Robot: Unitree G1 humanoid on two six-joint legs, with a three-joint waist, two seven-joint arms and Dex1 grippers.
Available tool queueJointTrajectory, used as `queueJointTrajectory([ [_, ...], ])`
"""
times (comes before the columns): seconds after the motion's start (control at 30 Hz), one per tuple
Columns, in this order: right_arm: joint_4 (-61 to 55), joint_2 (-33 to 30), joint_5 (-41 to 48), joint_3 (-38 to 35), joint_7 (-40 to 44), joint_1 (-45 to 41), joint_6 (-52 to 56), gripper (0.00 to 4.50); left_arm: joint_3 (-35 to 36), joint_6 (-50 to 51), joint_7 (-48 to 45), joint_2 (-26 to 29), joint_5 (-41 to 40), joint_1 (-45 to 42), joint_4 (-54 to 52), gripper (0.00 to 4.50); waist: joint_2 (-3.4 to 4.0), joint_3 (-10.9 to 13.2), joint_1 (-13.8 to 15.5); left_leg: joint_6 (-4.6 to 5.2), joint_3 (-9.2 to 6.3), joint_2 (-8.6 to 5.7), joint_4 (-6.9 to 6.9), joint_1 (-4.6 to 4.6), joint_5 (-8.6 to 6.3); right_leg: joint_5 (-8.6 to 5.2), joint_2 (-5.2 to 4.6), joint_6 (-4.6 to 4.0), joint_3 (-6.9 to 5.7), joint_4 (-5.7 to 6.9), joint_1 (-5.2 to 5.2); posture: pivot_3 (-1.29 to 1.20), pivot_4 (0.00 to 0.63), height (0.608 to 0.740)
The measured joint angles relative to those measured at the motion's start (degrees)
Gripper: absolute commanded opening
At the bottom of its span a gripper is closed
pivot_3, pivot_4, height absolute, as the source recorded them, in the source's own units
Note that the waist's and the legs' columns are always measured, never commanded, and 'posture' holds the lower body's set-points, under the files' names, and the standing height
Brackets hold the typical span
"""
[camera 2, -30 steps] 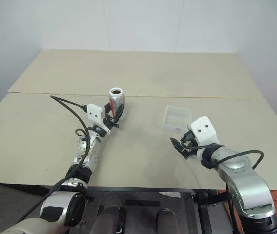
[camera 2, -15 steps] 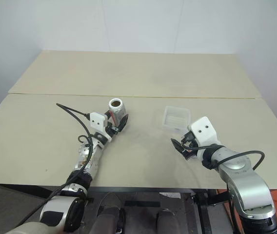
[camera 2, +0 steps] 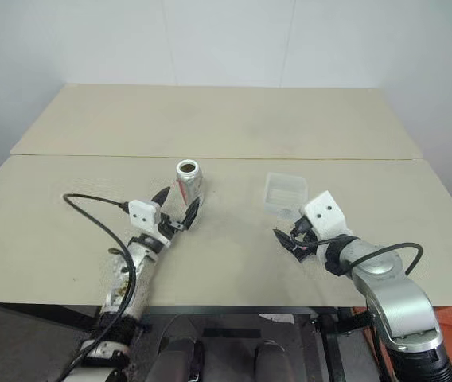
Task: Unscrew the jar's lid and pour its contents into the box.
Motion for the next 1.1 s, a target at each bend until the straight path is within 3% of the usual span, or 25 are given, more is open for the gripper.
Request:
queueJointTrajectory([
  [0.2,3.01,-2.22,-0.67,0.8,3.23,-1.93,-2.75,4.5,-0.92,8.52,-7.76,8.15,-6.33,10.5,-15.82,4.48,0.05,-0.02,-0.44,0.0,-0.01,0.01,-0.03,0.06,0.0,0.0,-0.01,0.0,0.01,-0.03,0.04,0.0,0.15,0.74],
  [0.5,14.65,-15.6,3.0,-7.5,28.12,1.13,-25.35,4.5,7.9,17.3,-24.17,29.67,-20.26,26.05,-35.32,4.48,0.07,-0.03,-0.6,0.02,0.14,0.11,-0.16,0.34,-0.02,-0.03,-0.02,-0.07,0.1,-0.12,0.21,0.0,0.15,0.74],
  [0.67,20.65,-17.83,3.91,-8.23,35.83,-1.69,-31.76,4.5,9.78,18.4,-22.81,28.94,-21.15,28.34,-39.05,4.48,0.09,-0.04,-0.52,0.02,0.23,0.13,-0.15,0.72,-0.02,-0.02,-0.01,-0.12,0.12,-0.13,0.57,0.0,0.15,0.74],
  [1.1,28.14,-19.71,1.49,-5.74,41.46,-5.88,-37.95,4.5,15.79,24.88,-17.55,28.57,-25.96,32.62,-48.15,4.48,0.07,-0.03,-0.54,0.02,0.27,0.15,-0.2,0.61,-0.02,-0.01,-0.01,-0.13,0.21,-0.11,0.39,0.0,0.15,0.74],
])
